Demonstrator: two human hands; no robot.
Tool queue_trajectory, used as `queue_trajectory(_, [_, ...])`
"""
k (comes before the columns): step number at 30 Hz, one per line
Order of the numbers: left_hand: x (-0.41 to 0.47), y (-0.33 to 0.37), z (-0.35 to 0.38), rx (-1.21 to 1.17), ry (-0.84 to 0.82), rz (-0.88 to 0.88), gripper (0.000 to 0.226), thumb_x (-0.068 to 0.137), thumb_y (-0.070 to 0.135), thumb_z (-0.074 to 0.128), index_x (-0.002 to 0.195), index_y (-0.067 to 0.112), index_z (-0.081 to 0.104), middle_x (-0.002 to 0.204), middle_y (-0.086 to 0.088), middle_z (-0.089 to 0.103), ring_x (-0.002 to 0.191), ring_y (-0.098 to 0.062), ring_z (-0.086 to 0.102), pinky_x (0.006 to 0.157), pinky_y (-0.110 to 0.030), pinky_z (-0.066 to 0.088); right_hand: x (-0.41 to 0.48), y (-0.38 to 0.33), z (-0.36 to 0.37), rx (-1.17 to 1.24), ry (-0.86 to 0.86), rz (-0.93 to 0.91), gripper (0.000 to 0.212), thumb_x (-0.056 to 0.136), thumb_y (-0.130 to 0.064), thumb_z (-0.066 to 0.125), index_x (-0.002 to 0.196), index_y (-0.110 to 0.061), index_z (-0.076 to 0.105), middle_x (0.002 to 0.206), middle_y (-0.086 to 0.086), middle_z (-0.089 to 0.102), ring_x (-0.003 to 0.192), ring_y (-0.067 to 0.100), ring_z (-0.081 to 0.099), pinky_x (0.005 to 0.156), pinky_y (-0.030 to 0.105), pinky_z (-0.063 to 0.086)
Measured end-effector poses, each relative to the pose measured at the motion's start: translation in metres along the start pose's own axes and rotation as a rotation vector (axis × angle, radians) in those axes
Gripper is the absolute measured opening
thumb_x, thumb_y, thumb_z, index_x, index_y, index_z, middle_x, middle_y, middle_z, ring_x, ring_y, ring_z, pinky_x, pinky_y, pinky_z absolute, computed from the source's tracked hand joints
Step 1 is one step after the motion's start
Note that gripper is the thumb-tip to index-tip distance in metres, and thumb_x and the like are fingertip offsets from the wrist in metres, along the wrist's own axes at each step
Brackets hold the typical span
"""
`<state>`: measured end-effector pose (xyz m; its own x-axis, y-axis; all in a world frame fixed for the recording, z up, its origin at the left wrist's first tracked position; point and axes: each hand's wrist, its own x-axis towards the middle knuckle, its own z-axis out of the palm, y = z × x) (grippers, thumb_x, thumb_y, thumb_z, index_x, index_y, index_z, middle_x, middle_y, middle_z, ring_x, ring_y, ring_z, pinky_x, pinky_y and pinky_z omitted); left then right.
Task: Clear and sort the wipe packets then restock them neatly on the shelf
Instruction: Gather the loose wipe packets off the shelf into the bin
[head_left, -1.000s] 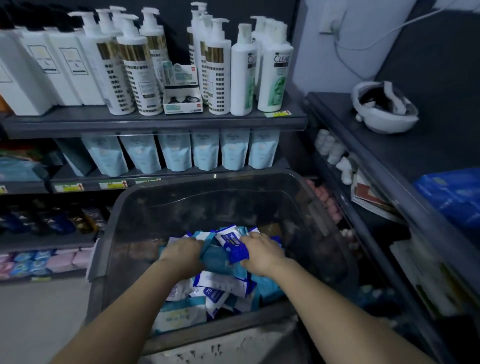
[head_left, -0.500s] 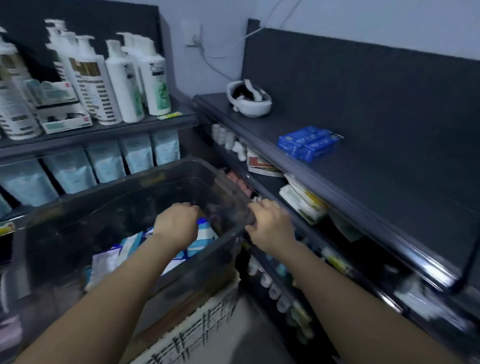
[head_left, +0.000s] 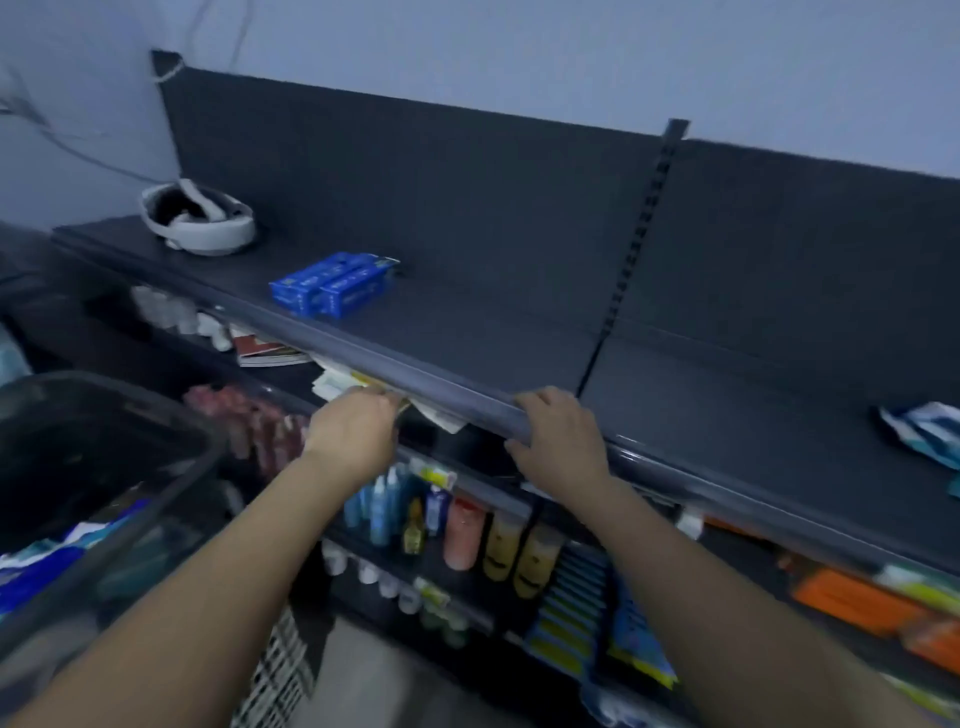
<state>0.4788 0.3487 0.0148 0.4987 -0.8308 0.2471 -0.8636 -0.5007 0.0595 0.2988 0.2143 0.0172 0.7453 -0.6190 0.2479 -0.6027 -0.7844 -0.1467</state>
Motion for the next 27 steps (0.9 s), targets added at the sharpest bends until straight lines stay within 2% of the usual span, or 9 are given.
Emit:
queue_trajectory(5, [0.019, 0.109, 0.007, -0.019, 0.004, 0.103, 0.029, 0.087, 0.019, 0.051, 0.115, 0.014, 0.058, 0.115, -0.008, 0.062, 0.107, -0.031, 0.058, 0.079, -0.038, 0.050, -0.045, 0.102, -0.037, -0.053, 0.029, 0.127, 0.047, 0.090, -0.037, 0.059, 0.133, -0.020, 0.047, 0.129, 0.003, 0.049, 0.121, 0.023, 0.042, 0.097, 0.036, 0.037])
queue_trajectory(9, [0.026, 0.196, 0.016, -0.071, 0.014, 0.214, 0.021, 0.087, 0.014, 0.050, 0.106, 0.010, 0.059, 0.105, -0.009, 0.060, 0.103, -0.031, 0.056, 0.072, -0.039, 0.050, -0.083, 0.175, -0.057, -0.089, 0.050, 0.208, 0.047, 0.091, -0.039, 0.058, 0.133, -0.020, 0.047, 0.130, 0.003, 0.049, 0.122, 0.024, 0.042, 0.095, 0.036, 0.037])
queue_trajectory(11, [0.026, 0.239, 0.021, -0.091, 0.013, 0.264, 0.023, 0.088, 0.014, 0.049, 0.109, 0.010, 0.059, 0.106, -0.008, 0.059, 0.103, -0.029, 0.054, 0.070, -0.036, 0.047, -0.103, 0.208, -0.065, -0.108, 0.054, 0.253, 0.045, 0.091, -0.039, 0.058, 0.131, -0.019, 0.049, 0.129, 0.003, 0.049, 0.122, 0.024, 0.043, 0.096, 0.036, 0.037])
queue_trajectory(14, [0.026, 0.297, 0.029, -0.126, -0.010, 0.336, 0.026, 0.092, 0.020, 0.048, 0.115, 0.014, 0.059, 0.108, -0.005, 0.059, 0.105, -0.025, 0.053, 0.072, -0.035, 0.046, -0.133, 0.252, -0.075, -0.115, 0.050, 0.326, 0.047, 0.090, -0.039, 0.059, 0.132, -0.019, 0.049, 0.129, 0.003, 0.050, 0.122, 0.024, 0.043, 0.098, 0.036, 0.038])
queue_trajectory(18, [0.034, 0.362, 0.038, -0.134, -0.046, 0.417, 0.023, 0.094, 0.027, 0.049, 0.113, 0.015, 0.057, 0.111, -0.003, 0.057, 0.104, -0.023, 0.054, 0.072, -0.034, 0.046, -0.164, 0.304, -0.088, -0.117, 0.060, 0.426, 0.048, 0.089, -0.039, 0.061, 0.132, -0.019, 0.050, 0.127, 0.004, 0.051, 0.120, 0.024, 0.044, 0.097, 0.037, 0.038])
queue_trajectory(23, [0.052, 0.439, 0.051, -0.191, -0.047, 0.562, 0.024, 0.094, 0.024, 0.049, 0.111, 0.010, 0.058, 0.109, -0.006, 0.060, 0.103, -0.025, 0.054, 0.075, -0.035, 0.050, -0.189, 0.365, -0.100, -0.125, 0.082, 0.555, 0.049, 0.087, -0.038, 0.062, 0.131, -0.018, 0.050, 0.125, 0.005, 0.052, 0.119, 0.025, 0.045, 0.096, 0.037, 0.038])
queue_trajectory(27, [0.071, 0.503, 0.063, -0.233, -0.070, 0.637, 0.032, 0.094, 0.027, 0.050, 0.121, 0.012, 0.057, 0.119, -0.005, 0.058, 0.111, -0.023, 0.052, 0.082, -0.036, 0.050, -0.202, 0.417, -0.105, -0.171, 0.062, 0.664, 0.051, 0.085, -0.040, 0.064, 0.128, -0.018, 0.052, 0.124, 0.006, 0.053, 0.119, 0.027, 0.046, 0.096, 0.036, 0.038])
